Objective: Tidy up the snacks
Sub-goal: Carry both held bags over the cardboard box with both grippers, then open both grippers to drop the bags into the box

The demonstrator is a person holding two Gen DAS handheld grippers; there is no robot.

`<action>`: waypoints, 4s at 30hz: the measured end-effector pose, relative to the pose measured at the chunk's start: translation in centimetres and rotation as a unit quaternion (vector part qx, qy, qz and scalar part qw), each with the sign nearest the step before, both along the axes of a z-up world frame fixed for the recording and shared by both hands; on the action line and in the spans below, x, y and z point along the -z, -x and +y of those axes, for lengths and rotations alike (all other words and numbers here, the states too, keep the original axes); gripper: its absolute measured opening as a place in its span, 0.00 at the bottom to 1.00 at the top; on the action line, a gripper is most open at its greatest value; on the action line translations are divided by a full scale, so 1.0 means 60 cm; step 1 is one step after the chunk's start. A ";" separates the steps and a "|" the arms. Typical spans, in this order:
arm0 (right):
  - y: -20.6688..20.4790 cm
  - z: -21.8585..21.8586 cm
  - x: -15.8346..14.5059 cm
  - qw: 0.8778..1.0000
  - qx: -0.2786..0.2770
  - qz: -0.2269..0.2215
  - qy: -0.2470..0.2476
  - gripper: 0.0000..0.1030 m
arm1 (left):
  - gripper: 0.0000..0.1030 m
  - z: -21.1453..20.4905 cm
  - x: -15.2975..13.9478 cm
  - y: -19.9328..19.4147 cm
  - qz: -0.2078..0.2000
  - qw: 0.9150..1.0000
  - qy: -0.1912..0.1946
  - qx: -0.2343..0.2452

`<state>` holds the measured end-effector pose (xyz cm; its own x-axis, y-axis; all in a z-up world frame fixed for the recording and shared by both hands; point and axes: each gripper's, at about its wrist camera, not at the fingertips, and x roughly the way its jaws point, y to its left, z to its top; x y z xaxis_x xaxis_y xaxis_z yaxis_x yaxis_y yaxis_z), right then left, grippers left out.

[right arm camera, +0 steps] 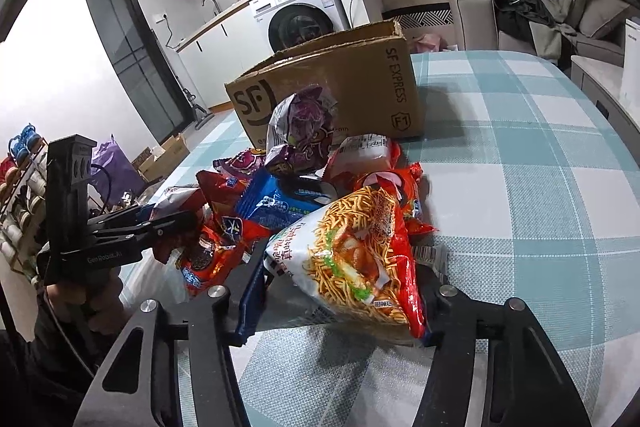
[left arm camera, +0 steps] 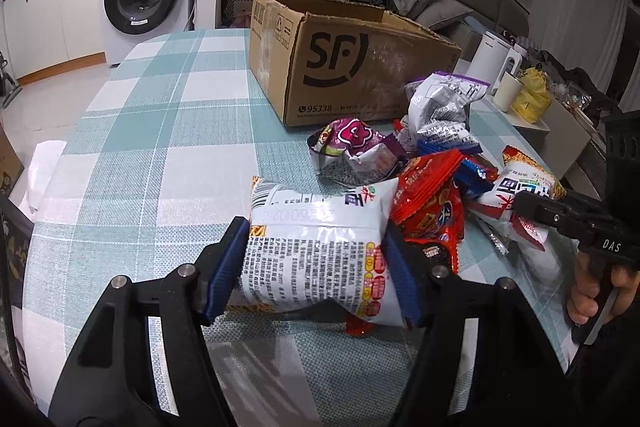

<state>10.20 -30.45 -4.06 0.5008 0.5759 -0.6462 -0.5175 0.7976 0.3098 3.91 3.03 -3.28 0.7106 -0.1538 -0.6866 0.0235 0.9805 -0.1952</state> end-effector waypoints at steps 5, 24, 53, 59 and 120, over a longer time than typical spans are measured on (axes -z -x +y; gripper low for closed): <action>0.003 -0.001 -0.003 1.000 -0.002 -0.007 -0.006 0.56 | 0.61 0.003 -0.009 0.008 -0.010 1.000 0.003 -0.002; 0.014 -0.013 -0.044 0.999 0.003 -0.041 -0.031 0.56 | 0.61 -0.003 -0.060 0.032 -0.049 0.999 0.006 -0.005; -0.037 -0.022 -0.147 0.995 0.026 -0.086 -0.039 0.56 | 0.62 -0.017 -0.151 -0.029 -0.097 0.995 0.007 -0.020; -0.057 -0.017 -0.165 0.995 0.028 -0.084 -0.044 0.56 | 0.62 -0.028 -0.171 -0.049 -0.100 0.995 -0.003 -0.018; -0.298 0.115 -0.125 0.999 0.039 -0.002 -0.014 0.58 | 0.65 -0.062 -0.145 -0.293 -0.065 0.997 -0.045 -0.002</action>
<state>28.05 -23.56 3.44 0.5477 0.5523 -0.6284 -0.4546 0.8270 0.3307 21.51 -0.71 5.43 0.7947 -0.0922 -0.5999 0.0386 0.9941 -0.1016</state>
